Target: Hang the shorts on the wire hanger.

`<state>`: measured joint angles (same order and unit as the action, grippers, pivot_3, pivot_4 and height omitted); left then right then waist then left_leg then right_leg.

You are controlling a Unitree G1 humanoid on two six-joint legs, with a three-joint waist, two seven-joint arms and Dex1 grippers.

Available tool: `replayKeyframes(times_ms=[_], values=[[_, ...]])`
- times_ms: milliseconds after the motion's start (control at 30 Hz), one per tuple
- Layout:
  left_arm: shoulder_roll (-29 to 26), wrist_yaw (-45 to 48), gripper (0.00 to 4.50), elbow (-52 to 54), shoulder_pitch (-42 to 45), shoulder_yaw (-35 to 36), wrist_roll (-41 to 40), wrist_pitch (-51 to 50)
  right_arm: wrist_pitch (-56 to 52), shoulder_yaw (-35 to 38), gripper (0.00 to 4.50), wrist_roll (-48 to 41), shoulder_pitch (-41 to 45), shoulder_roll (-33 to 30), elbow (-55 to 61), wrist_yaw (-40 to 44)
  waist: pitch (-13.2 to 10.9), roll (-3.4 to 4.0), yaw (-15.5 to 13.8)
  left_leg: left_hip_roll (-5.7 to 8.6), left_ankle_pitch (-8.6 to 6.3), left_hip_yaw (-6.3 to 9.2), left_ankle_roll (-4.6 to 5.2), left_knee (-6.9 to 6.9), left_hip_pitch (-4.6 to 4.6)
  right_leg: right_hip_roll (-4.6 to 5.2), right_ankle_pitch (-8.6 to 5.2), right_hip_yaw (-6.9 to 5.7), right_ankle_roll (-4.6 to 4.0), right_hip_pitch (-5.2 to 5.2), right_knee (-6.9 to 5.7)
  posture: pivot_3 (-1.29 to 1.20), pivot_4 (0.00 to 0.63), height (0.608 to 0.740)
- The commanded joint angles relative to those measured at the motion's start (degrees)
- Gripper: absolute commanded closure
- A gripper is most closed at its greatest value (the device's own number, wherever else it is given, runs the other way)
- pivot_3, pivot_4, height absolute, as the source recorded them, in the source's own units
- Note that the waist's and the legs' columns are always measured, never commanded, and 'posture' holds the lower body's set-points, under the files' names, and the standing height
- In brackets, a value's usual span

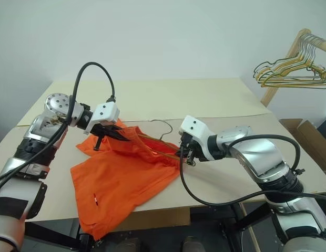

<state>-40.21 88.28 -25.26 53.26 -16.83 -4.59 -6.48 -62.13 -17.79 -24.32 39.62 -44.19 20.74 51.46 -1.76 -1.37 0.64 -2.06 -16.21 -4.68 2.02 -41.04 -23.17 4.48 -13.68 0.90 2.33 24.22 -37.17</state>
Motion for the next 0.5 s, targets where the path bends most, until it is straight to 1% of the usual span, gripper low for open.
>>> replayKeyframes(times_ms=[33,233,333,467,500], values=[[-0.4,-0.1,4.5,2.0,0.3,1.8,-0.9,-0.4,2.0,1.1,4.44,-0.4,2.2,-0.4,1.0,1.6,0.0,0.0,0.0,0.0,0.0,0.0,0.0,0.0,0.0,0.0,0.0,0.0,0.0,0.0,0.0,0.03,0.0,0.74],[0.0,1.3,4.5,2.6,-0.5,1.9,-2.0,0.2,2.9,1.7,4.44,0.1,3.5,0.2,0.5,2.0,0.0,0.0,0.0,0.0,0.0,0.0,0.0,0.0,0.0,0.0,0.0,0.0,0.0,0.0,0.0,0.03,0.0,0.74],[-0.9,3.6,3.81,3.7,-0.6,1.7,-3.4,-1.1,3.5,1.9,4.5,0.6,4.3,0.3,0.3,1.8,0.0,0.0,0.0,0.0,0.0,0.0,0.0,0.0,0.0,0.0,0.0,0.0,0.0,0.01,-0.01,0.03,0.0,0.74],[-2.7,4.2,2.6,4.2,0.1,-0.1,-5.3,-1.2,5.2,1.8,4.5,2.0,4.7,-0.2,0.6,1.5,0.0,0.0,0.0,0.0,0.0,-0.01,0.0,0.0,0.0,0.01,0.0,0.01,0.0,0.01,0.0,0.02,0.0,0.74],[-3.0,4.2,2.41,3.6,0.7,-0.7,-5.2,-1.0,6.0,1.8,4.5,2.5,4.9,-0.3,0.7,1.4,0.0,0.0,0.0,-0.01,0.0,-0.01,0.0,0.0,-0.01,0.0,0.0,0.0,0.0,0.02,0.0,0.02,0.0,0.74]])
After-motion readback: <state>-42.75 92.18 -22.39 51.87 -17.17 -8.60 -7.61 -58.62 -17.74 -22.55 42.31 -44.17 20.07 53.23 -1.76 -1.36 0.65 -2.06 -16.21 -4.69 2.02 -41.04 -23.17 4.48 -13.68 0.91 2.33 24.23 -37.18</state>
